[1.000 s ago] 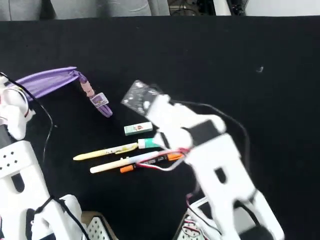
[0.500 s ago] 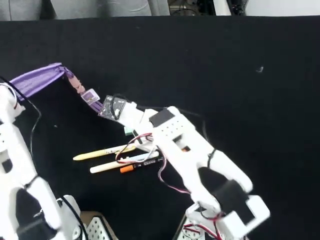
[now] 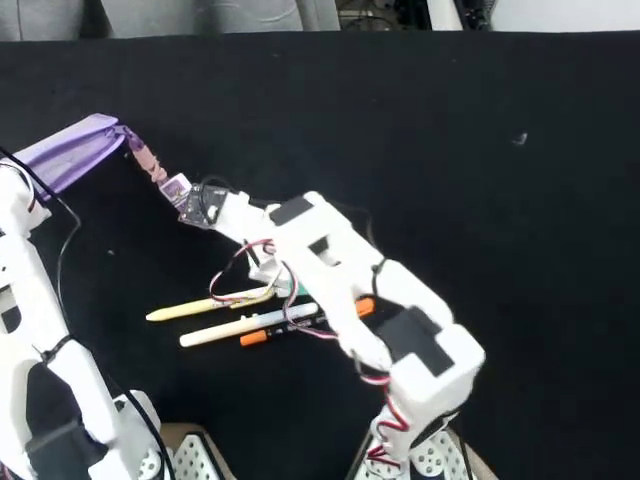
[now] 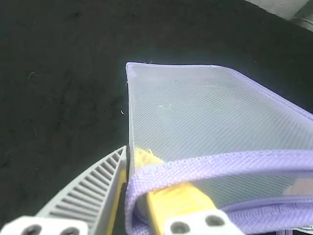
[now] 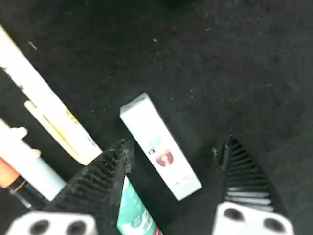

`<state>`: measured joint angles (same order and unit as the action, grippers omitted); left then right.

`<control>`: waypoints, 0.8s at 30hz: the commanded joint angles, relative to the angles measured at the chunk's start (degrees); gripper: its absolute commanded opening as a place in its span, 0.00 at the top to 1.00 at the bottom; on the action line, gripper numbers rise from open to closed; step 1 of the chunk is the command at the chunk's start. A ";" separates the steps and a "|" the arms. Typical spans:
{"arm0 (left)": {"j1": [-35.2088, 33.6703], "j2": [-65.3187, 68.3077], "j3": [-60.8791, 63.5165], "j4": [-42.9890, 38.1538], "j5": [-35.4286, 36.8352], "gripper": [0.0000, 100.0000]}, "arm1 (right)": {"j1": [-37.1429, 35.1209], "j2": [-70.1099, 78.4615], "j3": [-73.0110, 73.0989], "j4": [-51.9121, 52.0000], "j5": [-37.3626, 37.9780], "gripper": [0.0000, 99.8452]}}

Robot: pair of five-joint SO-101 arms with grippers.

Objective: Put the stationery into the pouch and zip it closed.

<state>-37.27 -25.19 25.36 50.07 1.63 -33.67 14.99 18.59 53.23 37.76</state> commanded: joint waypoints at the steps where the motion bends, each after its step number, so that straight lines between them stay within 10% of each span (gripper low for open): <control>1: -0.13 0.18 -3.38 -0.97 0.88 0.97 | -0.70 2.24 -6.37 1.67 0.44 0.73; 9: 0.04 0.18 -3.38 -0.97 0.88 0.97 | 0.62 10.77 -15.43 6.42 -0.09 0.98; 24: 12.35 0.26 -19.65 12.75 2.46 0.97 | 13.98 10.95 -38.02 18.37 -14.59 0.98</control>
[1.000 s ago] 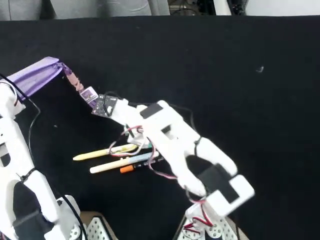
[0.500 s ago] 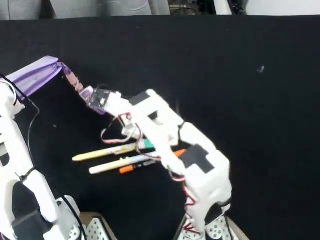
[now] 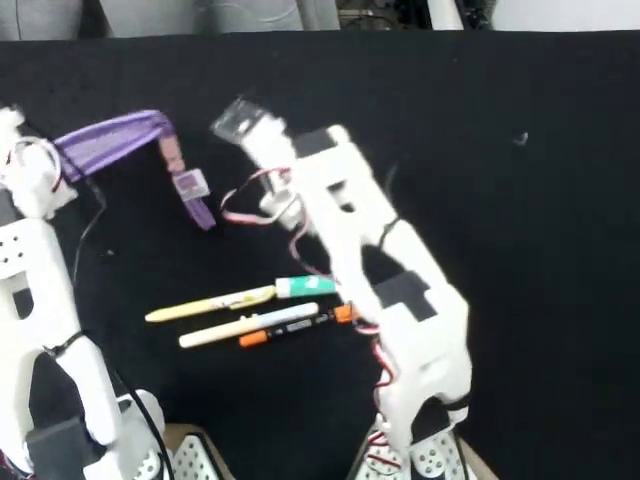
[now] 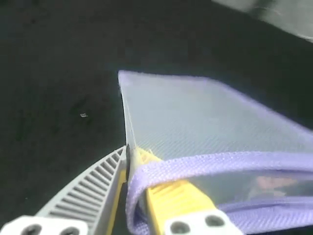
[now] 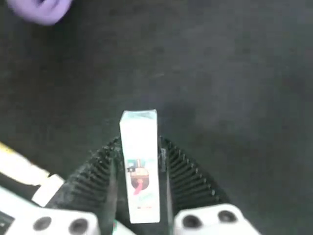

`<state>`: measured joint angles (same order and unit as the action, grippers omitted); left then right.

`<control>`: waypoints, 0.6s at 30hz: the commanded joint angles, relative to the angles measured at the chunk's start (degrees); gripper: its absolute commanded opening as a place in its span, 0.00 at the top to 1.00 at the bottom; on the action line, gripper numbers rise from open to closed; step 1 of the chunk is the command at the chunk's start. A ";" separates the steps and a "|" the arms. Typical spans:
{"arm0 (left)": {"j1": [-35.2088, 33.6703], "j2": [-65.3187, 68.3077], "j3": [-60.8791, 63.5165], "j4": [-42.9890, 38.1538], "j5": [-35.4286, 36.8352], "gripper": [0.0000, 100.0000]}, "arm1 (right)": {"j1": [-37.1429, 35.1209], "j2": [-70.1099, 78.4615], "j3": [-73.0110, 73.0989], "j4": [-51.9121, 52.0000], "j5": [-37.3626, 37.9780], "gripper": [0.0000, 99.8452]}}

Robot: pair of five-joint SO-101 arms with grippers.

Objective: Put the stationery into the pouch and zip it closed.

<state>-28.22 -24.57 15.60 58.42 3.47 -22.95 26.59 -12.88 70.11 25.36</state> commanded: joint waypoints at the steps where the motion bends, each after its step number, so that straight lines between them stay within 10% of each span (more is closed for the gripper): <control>1: 4.62 -0.35 -12.53 6.07 0.62 0.97 | 3.96 -0.66 -8.48 1.85 -2.81 0.98; 18: 20.97 16.44 -33.63 24.70 6.68 0.97 | 13.45 -0.66 -40.92 14.07 -18.11 0.99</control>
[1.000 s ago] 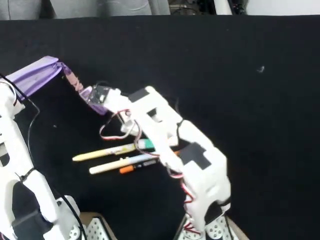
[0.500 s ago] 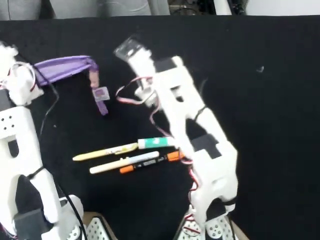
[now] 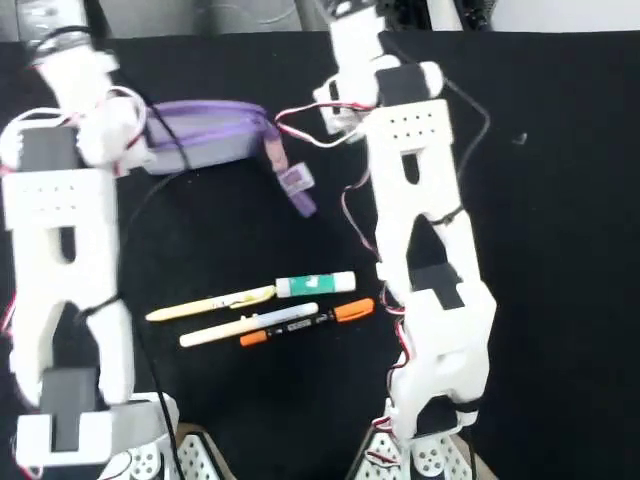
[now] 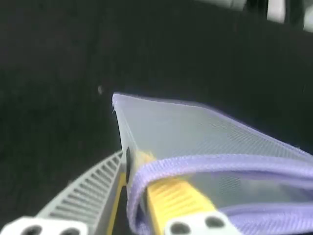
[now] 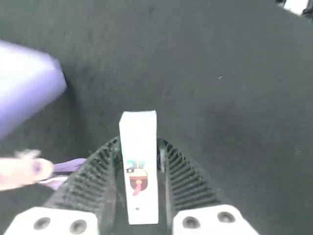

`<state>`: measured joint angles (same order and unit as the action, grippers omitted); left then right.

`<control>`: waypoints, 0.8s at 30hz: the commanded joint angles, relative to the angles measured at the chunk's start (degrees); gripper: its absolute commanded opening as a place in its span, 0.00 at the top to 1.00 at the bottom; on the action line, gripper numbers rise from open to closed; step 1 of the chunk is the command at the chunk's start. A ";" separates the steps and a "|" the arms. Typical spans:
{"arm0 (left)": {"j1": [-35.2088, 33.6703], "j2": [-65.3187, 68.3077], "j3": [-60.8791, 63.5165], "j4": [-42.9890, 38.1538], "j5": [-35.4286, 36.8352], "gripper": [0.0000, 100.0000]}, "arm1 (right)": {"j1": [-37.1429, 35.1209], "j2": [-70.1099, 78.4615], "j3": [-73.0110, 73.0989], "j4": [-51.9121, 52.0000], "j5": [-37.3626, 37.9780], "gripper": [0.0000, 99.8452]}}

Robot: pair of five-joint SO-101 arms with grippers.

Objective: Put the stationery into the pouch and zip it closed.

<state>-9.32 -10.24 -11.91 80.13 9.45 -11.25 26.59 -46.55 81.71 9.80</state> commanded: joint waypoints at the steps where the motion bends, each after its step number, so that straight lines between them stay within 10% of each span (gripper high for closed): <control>1: 2.59 2.81 -7.16 4.48 0.70 0.97 | 1.76 -0.66 -9.10 3.69 -3.34 0.99; 12: 3.38 3.16 -12.44 9.41 0.70 0.97 | 0.88 -0.40 -41.54 19.69 -8.79 0.99; 24: 8.22 3.78 -25.54 20.75 0.70 0.97 | -0.26 -3.12 -44.53 19.78 -8.97 0.99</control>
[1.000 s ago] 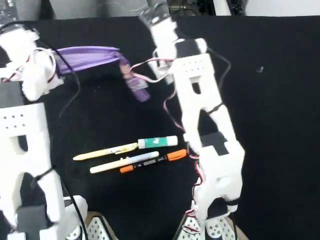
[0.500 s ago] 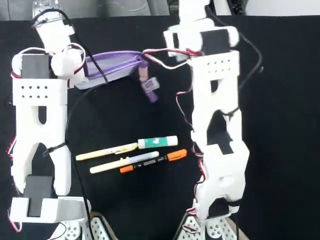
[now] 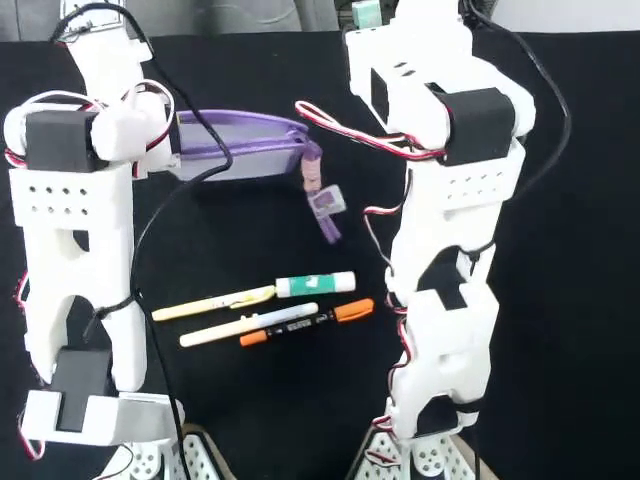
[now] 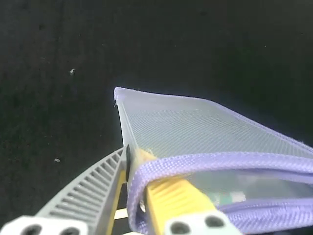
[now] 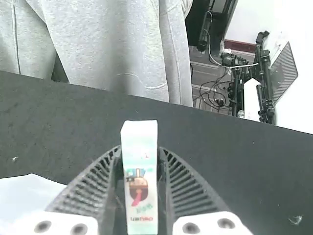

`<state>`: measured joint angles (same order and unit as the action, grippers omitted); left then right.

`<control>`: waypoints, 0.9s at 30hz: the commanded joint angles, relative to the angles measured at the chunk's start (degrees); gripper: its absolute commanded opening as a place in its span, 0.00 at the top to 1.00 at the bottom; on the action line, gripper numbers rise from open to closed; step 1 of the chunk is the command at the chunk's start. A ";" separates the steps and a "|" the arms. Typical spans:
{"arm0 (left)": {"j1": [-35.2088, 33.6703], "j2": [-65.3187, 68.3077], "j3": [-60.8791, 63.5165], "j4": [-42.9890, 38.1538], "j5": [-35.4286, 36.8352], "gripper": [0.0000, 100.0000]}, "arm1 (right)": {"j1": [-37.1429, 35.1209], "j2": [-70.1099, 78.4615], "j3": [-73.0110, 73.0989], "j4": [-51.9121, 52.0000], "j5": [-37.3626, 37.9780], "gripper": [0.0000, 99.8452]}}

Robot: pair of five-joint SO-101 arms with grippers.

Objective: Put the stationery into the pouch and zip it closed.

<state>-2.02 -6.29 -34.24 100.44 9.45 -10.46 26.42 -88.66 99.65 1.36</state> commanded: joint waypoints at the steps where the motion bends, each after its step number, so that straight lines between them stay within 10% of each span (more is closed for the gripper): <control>1: 1.54 -0.18 -2.33 0.44 0.70 0.97 | -1.05 -4.44 -1.27 1.85 -0.53 0.99; 14: 5.67 -0.79 4.70 0.35 0.70 0.97 | -2.73 -32.92 35.03 -2.64 -3.52 0.99; 27: 1.19 -0.18 4.79 0.26 0.62 0.97 | -5.89 -50.33 81.54 -39.21 -3.60 0.99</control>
<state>0.26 -6.20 -28.79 100.62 9.45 -15.47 -17.54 -15.69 70.73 -2.15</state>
